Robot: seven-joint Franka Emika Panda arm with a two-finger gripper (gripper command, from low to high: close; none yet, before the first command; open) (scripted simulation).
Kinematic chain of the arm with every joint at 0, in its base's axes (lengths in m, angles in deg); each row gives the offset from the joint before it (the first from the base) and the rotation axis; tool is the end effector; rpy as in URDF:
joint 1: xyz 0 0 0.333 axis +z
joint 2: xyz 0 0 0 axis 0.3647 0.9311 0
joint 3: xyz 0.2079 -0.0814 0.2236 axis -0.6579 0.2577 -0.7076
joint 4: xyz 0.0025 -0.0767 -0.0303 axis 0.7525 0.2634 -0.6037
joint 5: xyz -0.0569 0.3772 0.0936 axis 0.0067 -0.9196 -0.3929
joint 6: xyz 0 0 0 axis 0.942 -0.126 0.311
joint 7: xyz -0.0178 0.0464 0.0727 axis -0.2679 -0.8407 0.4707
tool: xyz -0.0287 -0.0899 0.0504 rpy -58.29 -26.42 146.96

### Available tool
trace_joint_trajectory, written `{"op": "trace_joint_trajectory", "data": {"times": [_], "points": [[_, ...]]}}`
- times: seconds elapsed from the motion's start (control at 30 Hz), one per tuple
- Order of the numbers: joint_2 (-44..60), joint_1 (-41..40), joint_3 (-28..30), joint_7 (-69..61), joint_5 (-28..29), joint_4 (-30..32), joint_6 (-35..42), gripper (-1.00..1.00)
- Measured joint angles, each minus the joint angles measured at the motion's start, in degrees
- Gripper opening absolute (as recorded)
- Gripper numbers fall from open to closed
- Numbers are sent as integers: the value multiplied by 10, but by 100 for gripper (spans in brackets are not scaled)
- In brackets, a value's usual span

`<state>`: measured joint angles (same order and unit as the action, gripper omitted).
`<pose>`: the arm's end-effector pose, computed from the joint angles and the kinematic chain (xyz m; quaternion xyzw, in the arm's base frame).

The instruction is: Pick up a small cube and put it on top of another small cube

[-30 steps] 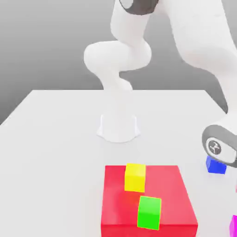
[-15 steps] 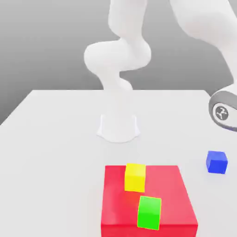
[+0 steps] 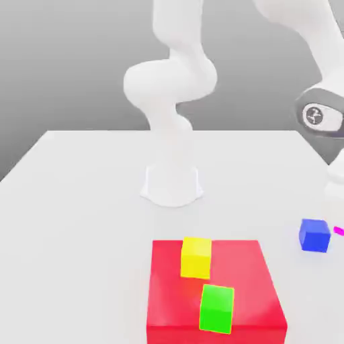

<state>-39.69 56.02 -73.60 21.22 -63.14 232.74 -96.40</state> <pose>0.3001 0.3529 0.2433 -0.9935 0.1119 0.0152 0.0166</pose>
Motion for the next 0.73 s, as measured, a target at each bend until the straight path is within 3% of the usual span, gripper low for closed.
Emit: {"op": "trace_joint_trajectory", "data": {"times": [0.3, 0.53, 0.73], "points": [[-77, 43, -24, 238, 8, 95, -14, -100], [-15, 37, -8, 330, 113, 93, -51, -100], [31, 43, 1, 348, 137, 92, -101, -100]]}}
